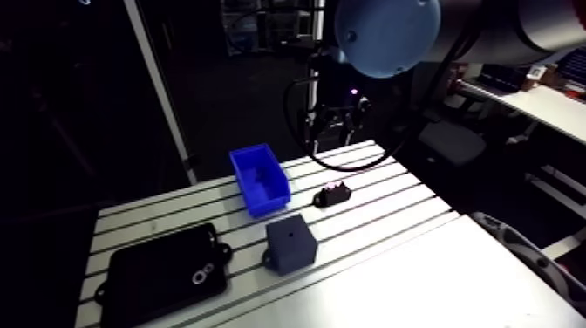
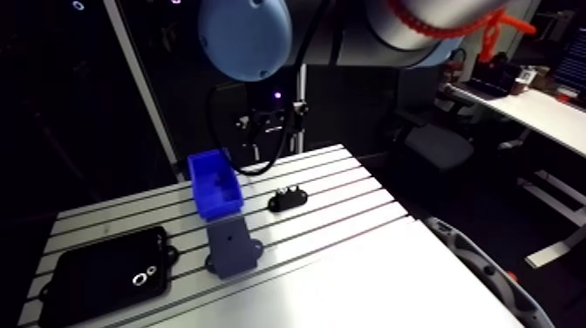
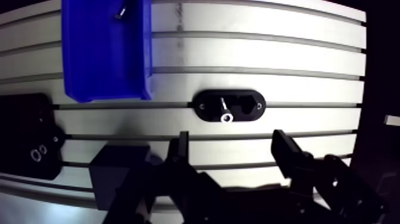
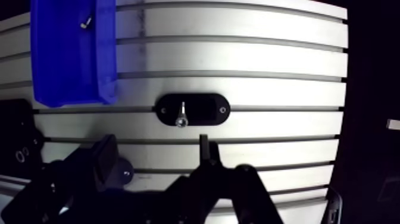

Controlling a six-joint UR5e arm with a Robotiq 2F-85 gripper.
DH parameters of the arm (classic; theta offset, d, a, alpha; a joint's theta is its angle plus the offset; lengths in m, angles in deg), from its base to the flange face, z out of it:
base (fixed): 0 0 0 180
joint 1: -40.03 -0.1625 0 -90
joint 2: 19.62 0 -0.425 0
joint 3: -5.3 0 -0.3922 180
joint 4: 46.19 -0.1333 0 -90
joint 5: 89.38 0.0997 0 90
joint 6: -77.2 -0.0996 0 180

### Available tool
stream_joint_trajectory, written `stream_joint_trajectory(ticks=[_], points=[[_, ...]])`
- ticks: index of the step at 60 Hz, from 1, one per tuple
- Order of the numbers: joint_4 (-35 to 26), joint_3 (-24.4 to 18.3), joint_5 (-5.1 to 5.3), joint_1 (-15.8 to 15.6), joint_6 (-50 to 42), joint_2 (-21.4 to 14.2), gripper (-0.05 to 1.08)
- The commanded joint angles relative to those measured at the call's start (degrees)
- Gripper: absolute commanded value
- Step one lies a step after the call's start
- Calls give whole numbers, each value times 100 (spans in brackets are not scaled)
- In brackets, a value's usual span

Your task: Pick up the M10 bolt and insert it into the hole until fully seated.

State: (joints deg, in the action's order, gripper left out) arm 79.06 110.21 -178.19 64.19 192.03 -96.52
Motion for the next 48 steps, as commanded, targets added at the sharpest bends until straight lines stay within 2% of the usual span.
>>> stream_joint_trajectory(ticks=[1, 24, 48], points=[[249, 95, -8, 37, 85, 114, 33], [381, 174, -1, 107, 80, 285, 41], [541, 270, -1, 107, 97, 451, 43]])
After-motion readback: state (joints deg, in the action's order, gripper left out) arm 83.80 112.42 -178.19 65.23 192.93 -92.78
